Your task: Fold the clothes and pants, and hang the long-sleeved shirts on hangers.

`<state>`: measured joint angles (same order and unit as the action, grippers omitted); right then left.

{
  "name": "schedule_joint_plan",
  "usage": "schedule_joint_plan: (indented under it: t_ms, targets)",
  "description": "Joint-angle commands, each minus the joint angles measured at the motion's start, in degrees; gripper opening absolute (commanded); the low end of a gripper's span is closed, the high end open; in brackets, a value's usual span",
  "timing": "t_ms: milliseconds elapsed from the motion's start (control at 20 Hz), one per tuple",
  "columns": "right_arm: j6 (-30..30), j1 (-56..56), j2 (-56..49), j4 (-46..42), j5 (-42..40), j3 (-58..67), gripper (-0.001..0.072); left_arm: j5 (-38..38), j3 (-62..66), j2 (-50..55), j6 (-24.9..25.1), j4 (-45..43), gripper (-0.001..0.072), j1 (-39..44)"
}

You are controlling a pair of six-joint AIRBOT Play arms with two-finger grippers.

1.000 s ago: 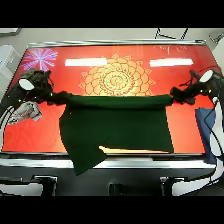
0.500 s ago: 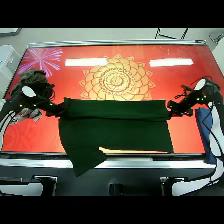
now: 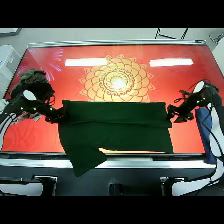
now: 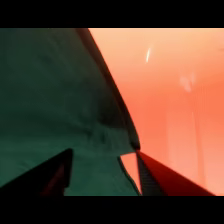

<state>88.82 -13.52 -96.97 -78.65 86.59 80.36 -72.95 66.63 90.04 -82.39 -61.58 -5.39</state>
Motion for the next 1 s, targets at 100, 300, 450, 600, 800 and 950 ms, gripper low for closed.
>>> schedule_joint_plan:
  t_ms: [100, 300, 450, 600, 800, 950]
  targets:
    - [0.72, -5.81, 3.76, 1.6, 8.15, 3.82, 0.0583, -13.07, 2.69, -5.2, 2.49, 0.07, 0.0526, -6.47]
    - [0.68, -12.04, 11.5, -0.07, 7.52, -8.24, 0.0582, -10.03, -17.25, -17.4, 5.51, -0.04, 0.0525, -9.29]
    - [-0.42, -12.66, 15.58, -0.42, 4.33, -17.25, 0.0581, -6.51, -33.44, -24.98, 9.33, 3.04, 0.0522, -9.22]
    - [-0.59, -12.66, 15.85, 0.02, 4.61, -19.56, 0.0575, -4.72, -41.22, -27.19, 11.52, 6.6, 0.0515, -9.01]
    - [-0.61, -12.66, 15.85, 0.17, 4.57, -19.56, 0.0574, -0.35, -44.76, -26.84, 11.47, 8.9, 0.0502, -5.97]
    - [-0.83, -12.66, 15.85, 0.15, 4.35, -19.56, 0.0574, 5.14, -45.75, -26.82, 9.51, 12.79, 0.0476, -2.1]
